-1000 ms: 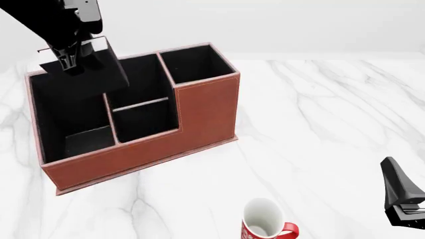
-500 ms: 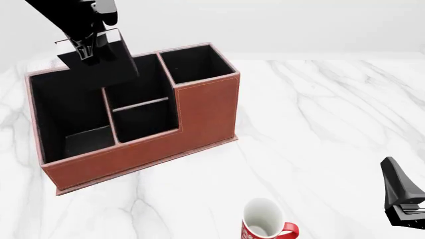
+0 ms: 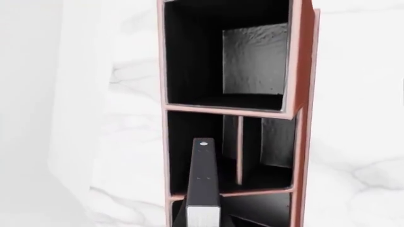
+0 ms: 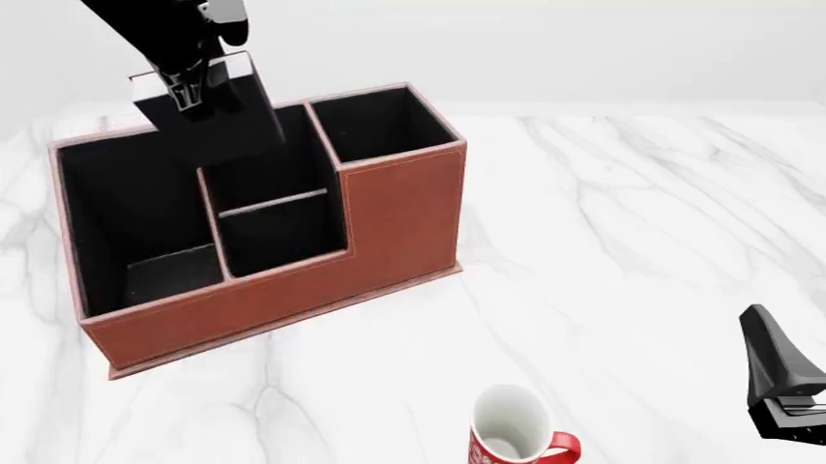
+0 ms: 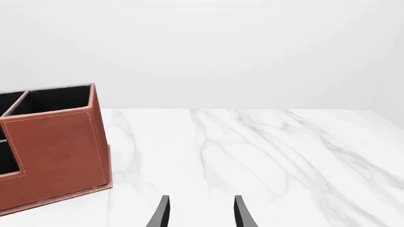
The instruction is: Pick up the book and place it in the front compartment of the caddy.
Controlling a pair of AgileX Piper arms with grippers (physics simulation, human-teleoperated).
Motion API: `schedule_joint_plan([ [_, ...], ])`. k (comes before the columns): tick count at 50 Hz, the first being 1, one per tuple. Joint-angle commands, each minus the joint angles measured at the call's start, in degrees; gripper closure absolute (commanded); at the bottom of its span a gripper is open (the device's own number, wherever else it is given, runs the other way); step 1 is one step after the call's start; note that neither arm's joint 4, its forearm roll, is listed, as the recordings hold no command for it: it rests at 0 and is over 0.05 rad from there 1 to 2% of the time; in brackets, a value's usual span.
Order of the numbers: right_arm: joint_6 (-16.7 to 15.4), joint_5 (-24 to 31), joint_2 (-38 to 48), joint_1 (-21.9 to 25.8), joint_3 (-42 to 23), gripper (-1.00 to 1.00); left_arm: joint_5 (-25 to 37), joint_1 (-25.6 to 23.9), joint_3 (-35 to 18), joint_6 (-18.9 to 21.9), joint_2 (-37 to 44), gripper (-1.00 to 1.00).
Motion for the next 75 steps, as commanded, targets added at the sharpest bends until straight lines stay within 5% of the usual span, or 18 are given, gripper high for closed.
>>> schedule_joint_plan([
  [1,0.04,0.55,-0.58,0.00,0.03,-1.00,0.00,-0.79,-1.50,0.85,0.52,1.00],
  [75,0.03,0.55,-0.58,-0.01,0.03,-1.00,0.00,-1.62,-5.27,-0.22,8.87,1.00],
])
